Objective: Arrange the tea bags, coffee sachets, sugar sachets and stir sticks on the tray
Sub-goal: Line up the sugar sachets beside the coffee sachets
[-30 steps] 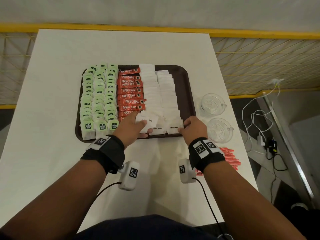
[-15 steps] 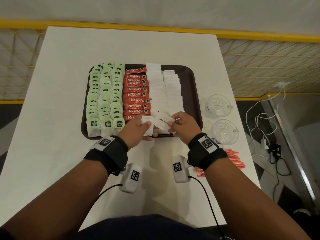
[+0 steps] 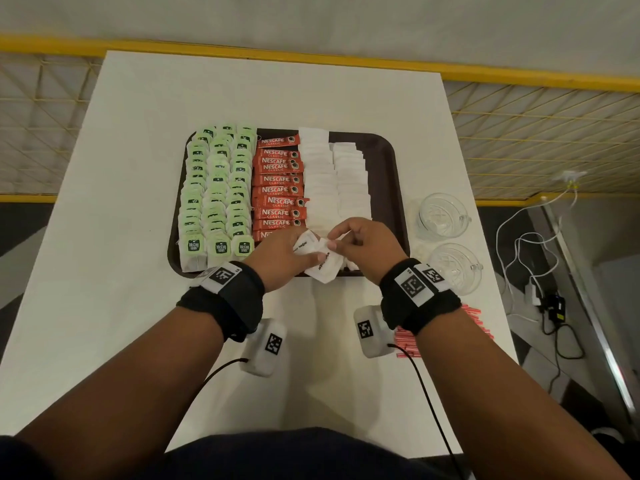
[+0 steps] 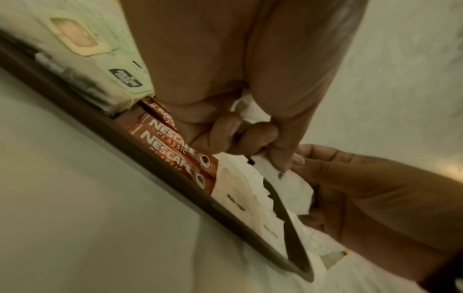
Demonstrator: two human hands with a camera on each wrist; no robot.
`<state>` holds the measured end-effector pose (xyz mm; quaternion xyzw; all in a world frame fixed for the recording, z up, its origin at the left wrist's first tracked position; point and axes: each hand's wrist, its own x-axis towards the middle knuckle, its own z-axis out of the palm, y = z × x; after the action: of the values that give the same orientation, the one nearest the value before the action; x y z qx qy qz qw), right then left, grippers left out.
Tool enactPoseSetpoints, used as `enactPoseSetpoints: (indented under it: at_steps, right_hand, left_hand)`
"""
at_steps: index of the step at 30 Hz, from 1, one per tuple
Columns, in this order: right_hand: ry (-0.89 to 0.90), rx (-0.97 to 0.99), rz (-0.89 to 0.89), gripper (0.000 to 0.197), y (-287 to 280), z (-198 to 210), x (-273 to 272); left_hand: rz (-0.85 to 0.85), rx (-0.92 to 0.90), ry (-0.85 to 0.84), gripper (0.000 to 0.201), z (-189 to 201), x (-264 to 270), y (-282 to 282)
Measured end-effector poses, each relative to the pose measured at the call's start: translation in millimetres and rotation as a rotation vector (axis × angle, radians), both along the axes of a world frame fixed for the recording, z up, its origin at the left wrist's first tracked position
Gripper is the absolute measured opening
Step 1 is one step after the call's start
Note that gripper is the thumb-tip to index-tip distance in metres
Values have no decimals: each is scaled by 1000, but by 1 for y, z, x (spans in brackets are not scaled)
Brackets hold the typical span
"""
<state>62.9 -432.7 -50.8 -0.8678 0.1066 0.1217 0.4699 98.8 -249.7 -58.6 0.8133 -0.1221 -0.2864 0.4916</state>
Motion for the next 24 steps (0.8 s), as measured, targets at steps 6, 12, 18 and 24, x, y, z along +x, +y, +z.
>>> enactPoseSetpoints:
  at_steps: [6,12,18,24]
  right_hand:
    - [138,229,-92,29,8,-3,-7]
    - [31,30,-147,9,0,-10,-1]
    - [161,-313,96,23,-4,-21,7]
    - [197,-346,67,20,1,-22,8]
  left_hand:
    - [303,-238,173,18,0,2,-5]
    - [403,-236,246,18,-3,1,1]
    - [406,-178,223,25,-8,0,15]
    - [377,-133,154,25,-15,2,21]
